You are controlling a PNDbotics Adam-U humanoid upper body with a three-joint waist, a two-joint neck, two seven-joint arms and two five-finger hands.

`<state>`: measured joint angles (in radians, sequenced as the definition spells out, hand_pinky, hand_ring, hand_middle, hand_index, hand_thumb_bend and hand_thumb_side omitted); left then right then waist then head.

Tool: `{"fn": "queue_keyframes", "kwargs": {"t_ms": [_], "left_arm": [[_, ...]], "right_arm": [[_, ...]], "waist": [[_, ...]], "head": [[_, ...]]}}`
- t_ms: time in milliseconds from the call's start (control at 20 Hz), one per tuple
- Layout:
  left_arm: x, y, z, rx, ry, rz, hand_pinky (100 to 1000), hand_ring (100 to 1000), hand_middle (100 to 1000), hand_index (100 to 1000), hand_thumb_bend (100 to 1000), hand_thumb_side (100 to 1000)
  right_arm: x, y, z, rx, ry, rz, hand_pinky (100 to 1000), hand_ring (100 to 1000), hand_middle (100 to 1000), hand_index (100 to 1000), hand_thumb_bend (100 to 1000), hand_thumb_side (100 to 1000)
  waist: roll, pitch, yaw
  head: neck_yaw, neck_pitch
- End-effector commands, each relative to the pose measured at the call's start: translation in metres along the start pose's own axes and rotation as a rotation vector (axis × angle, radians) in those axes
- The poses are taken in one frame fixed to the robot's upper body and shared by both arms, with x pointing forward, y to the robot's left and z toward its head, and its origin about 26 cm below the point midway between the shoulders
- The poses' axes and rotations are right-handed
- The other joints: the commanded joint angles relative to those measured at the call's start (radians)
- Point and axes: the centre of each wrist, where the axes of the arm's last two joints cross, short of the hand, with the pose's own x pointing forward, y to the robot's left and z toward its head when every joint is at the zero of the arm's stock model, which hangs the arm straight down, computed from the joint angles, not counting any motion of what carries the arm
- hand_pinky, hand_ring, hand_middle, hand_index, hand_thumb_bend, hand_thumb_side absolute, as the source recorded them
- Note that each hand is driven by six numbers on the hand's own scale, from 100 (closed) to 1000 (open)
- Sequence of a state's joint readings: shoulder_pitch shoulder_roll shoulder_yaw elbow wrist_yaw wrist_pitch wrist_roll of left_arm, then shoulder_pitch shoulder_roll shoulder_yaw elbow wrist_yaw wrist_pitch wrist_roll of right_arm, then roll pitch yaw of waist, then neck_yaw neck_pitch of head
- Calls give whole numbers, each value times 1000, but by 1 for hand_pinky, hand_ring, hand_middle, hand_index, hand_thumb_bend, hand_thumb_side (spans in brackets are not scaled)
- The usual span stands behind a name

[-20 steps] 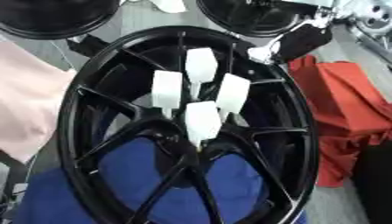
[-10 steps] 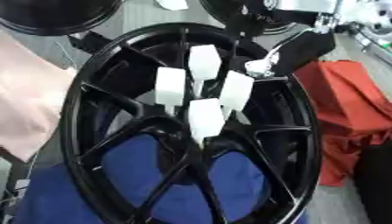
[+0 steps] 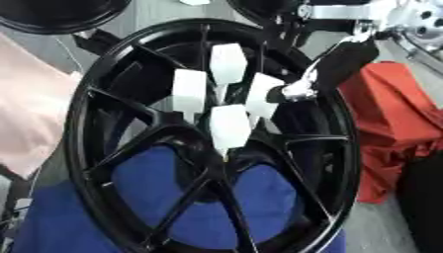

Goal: Pull the pin out of the wheel hub.

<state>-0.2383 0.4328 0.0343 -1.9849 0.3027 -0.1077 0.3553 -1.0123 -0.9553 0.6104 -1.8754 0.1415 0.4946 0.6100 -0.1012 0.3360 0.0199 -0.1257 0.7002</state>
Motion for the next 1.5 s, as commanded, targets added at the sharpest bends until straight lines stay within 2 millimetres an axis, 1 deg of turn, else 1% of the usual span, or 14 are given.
{"fn": "queue_keyframes", "kwargs": {"t_ms": [50,300,500,750,1100,1300,1350,1500], "left_arm": [[7,2,-3,-18,-21,-16,839,640,628,747,138,765],[6,1,-3,-16,-19,-14,839,639,628,747,140,768],[6,1,-3,-14,-18,-14,839,639,628,747,142,770],[6,1,-3,-13,-19,-15,839,638,628,747,143,772],[6,1,-3,-12,-19,-17,839,636,627,746,144,775],[6,1,-3,-13,-20,-16,839,636,627,746,144,775],[6,1,-3,-13,-20,-17,840,635,627,746,144,777],[6,1,-3,-13,-20,-18,840,635,627,746,144,777]], "right_arm": [[5,-8,7,-10,14,26,774,763,765,872,518,398],[8,-7,1,9,31,17,771,758,758,869,522,401],[7,-5,-4,4,67,15,776,761,760,868,547,392],[6,-2,-10,15,99,6,773,757,753,866,555,386],[9,-1,-13,24,113,1,751,731,722,846,577,368],[10,-1,-14,26,126,4,750,730,721,846,578,368],[9,-1,-14,27,132,3,729,698,687,823,585,365],[8,0,-13,29,144,3,705,666,651,797,590,360]], "waist": [[3,-17,-1],[-1,-12,-1],[-5,-7,1],[-10,2,4],[-14,14,5],[-14,17,5],[-14,19,4],[-14,23,1]], "head": [[2,0],[7,0],[9,-5],[9,-9],[11,-10],[11,-12],[12,-12],[13,-12]]}}
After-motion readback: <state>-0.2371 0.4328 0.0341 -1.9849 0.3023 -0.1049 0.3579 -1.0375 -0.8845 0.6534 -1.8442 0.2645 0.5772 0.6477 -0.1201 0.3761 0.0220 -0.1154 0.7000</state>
